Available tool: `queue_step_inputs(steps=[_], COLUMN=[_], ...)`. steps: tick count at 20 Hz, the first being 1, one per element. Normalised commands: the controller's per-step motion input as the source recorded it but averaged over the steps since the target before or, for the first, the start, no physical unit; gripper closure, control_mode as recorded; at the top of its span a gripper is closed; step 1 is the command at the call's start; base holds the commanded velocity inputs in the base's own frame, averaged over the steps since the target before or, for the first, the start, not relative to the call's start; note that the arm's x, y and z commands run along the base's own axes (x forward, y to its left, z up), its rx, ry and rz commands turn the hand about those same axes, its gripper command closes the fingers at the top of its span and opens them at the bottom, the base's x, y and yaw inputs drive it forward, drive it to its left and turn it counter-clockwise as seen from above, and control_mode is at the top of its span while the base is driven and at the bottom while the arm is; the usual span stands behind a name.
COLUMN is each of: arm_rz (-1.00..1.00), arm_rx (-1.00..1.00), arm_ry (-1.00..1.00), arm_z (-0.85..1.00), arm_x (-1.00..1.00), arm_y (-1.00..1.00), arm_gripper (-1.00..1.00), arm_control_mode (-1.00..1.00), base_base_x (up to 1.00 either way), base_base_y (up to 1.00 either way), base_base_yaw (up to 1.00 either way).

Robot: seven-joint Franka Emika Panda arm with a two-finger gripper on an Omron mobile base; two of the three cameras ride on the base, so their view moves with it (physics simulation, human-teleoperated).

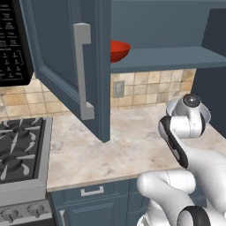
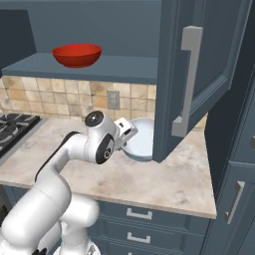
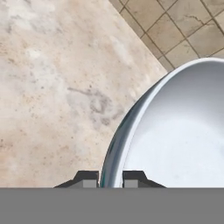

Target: Open the cabinet. Pick the bowls from the counter and place them in the cabinet. Then close the cabinet.

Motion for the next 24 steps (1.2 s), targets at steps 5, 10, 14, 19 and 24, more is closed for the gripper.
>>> queue_step_inputs(steps=[5, 10, 14, 19, 24], arm_rz=[0.00, 0.00, 0.02, 0.03, 0.02], arm_rx=[0.00, 0.00, 0.00, 0.00, 0.00], arm_ry=[0.01, 0.00, 0.00, 0.00, 0.00], arm_z=[0.40, 0.24, 0.23, 0.30, 0.36], arm_x=[-0.11, -0.24, -0.16, 0.00, 0.00], arm_y=[0.01, 0.00, 0.01, 0.00, 0.00], arm_gripper=[1.00, 1.00, 1.00, 1.00, 1.00], arm_control_mode=[-1.00, -1.00, -1.00, -1.00, -1.00], base_base_x=[0.00, 0.00, 0.00, 0.00, 0.00], base_base_y=[0.00, 0.00, 0.00, 0.00, 0.00], base_base_yaw=[0.00, 0.00, 0.00, 0.00, 0.00])
